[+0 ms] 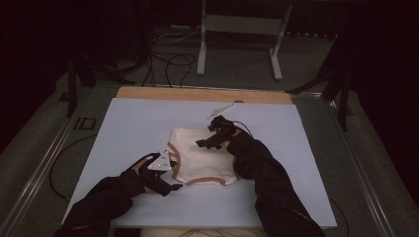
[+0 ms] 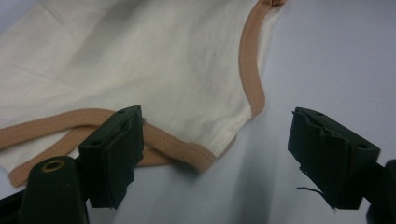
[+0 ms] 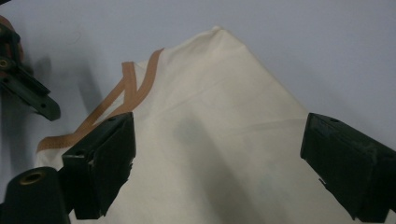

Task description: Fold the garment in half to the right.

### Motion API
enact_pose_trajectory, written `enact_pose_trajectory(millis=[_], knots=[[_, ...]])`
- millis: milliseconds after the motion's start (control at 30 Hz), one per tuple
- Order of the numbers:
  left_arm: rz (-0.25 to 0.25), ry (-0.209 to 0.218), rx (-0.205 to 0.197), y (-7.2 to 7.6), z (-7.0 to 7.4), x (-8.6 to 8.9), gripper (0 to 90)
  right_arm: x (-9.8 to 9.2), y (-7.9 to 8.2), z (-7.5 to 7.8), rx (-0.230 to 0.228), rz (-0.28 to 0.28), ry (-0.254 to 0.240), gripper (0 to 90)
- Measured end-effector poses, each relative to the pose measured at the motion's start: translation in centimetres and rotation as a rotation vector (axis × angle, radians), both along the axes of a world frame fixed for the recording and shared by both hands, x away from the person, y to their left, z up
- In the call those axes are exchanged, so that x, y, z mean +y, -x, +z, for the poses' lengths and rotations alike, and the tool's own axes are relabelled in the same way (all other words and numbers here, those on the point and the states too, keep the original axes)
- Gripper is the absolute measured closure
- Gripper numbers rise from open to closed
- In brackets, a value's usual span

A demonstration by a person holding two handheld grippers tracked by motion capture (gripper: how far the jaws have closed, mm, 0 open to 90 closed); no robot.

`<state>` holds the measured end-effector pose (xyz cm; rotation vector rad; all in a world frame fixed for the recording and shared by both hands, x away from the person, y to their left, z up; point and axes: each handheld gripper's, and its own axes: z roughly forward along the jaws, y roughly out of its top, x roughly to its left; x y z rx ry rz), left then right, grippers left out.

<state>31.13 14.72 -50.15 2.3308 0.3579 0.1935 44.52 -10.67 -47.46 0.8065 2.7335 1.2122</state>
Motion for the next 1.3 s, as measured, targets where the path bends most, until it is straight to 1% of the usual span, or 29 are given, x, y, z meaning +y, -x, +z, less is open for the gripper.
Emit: enact_pose_trajectory(millis=[33,100,133,200,233,267,300,367,433,500,533,567,667,700,733,767,800,833,867,900,933,967,1000,1067,1100,1167,1200,1233,1300], knots=[[0.001,-0.002,0.010,0.0,-0.2,0.0,21.8,0.2,0.0,0.0,0.005,0.001,0.003,10.3],[-0.007,-0.014,0.007,-0.1,-0.3,0.0,23.8,0.5,0.0,-0.2,0.005,0.011,0.007,10.4],[-0.002,-0.014,0.004,-0.1,-0.4,-0.1,25.0,0.7,0.0,-0.2,0.007,0.010,0.008,10.4],[-0.011,-0.017,0.009,-0.1,-0.5,-0.1,27.9,0.9,-0.1,-0.3,0.007,0.013,0.011,10.4],[-0.019,-0.034,0.007,-0.1,-0.7,-0.2,28.7,1.3,0.0,-0.4,0.012,0.018,0.011,10.4],[-0.027,-0.038,0.015,-0.1,-0.9,-0.3,30.3,1.4,0.0,-0.5,0.014,0.022,0.016,10.4],[-0.024,-0.043,0.014,-0.1,-1.0,-0.4,31.5,1.6,0.0,-0.5,0.012,0.027,0.021,10.3],[-0.034,-0.052,0.015,-0.2,-1.2,-0.5,34.6,2.0,0.0,-0.7,0.018,0.029,0.023,10.4],[-0.032,-0.049,0.024,-0.3,-1.4,-0.6,36.4,2.2,0.0,-0.8,0.016,0.040,0.028,10.4],[-0.034,-0.054,0.018,-0.4,-1.4,-0.5,39.4,2.5,0.0,-1.0,0.019,0.046,0.030,10.4],[-0.034,-0.047,0.023,-0.6,-1.4,-0.4,41.9,2.6,0.1,-1.0,0.026,0.040,0.033,10.4],[-0.034,-0.050,0.023,-0.7,-1.3,-0.4,43.3,2.7,0.0,-1.0,0.021,0.048,0.027,10.4],[-0.042,-0.055,0.021,-0.8,-1.3,-0.4,46.8,2.9,0.0,-1.1,0.022,0.051,0.032,10.4],[-0.049,-0.048,0.029,-0.8,-1.3,-0.4,48.7,3.0,0.0,-1.1,0.025,0.051,0.030,10.4],[-0.056,-0.059,0.011,-0.7,-1.3,-0.4,50.9,3.2,0.1,-1.0,0.034,0.040,0.030,10.4],[-0.056,-0.059,0.011,-0.7,-1.3,-0.4,52.8,3.2,0.1,-1.0,0.034,0.040,0.030,10.4],[-0.057,-0.076,-0.016,-0.6,-1.3,-0.4,54.6,3.2,0.0,-1.0,0.018,0.054,0.031,10.4],[-0.050,-0.084,-0.025,-0.5,-1.3,-0.5,57.2,3.3,-0.1,-1.0,0.018,0.056,0.031,10.4],[-0.051,-0.088,-0.031,-0.5,-1.3,-0.5,58.7,3.4,0.0,-1.0,0.024,0.051,0.032,10.4],[-0.052,-0.094,-0.038,-0.6,-1.3,-0.5,59.9,3.5,-0.1,-1.1,0.020,0.059,0.030,10.4],[-0.049,-0.095,-0.039,-0.6,-1.3,-0.6,61.0,3.7,0.0,-1.0,0.036,0.046,0.034,10.4],[-0.048,-0.099,-0.046,-0.6,-1.3,-0.6,62.3,3.8,0.0,-1.1,0.034,0.047,0.036,10.4],[-0.047,-0.101,-0.053,-0.6,-1.3,-0.7,63.9,3.8,-0.2,-1.2,0.020,0.064,0.033,10.4],[-0.035,-0.097,-0.066,-0.5,-1.4,-0.8,67.8,4.1,-0.1,-1.3,0.019,0.069,0.034,10.4],[-0.033,-0.105,-0.077,-0.6,-1.3,-0.8,71.1,4.3,-0.1,-1.3,0.029,0.065,0.037,10.4],[-0.019,-0.098,-0.083,-0.6,-1.4,-0.9,78.4,4.7,-0.2,-1.4,0.024,0.074,0.036,11.0],[-0.016,-0.088,-0.080,-0.7,-1.4,-0.9,80.8,4.8,-0.2,-1.5,0.026,0.074,0.036,12.9],[-0.013,-0.080,-0.073,-0.8,-1.5,-0.9,83.2,5.0,-0.3,-1.5,0.021,0.076,0.034,12.9],[-0.012,-0.076,-0.066,-0.9,-1.5,-0.8,84.8,5.3,-0.5,-1.5,0.023,0.074,0.030,13.0]])
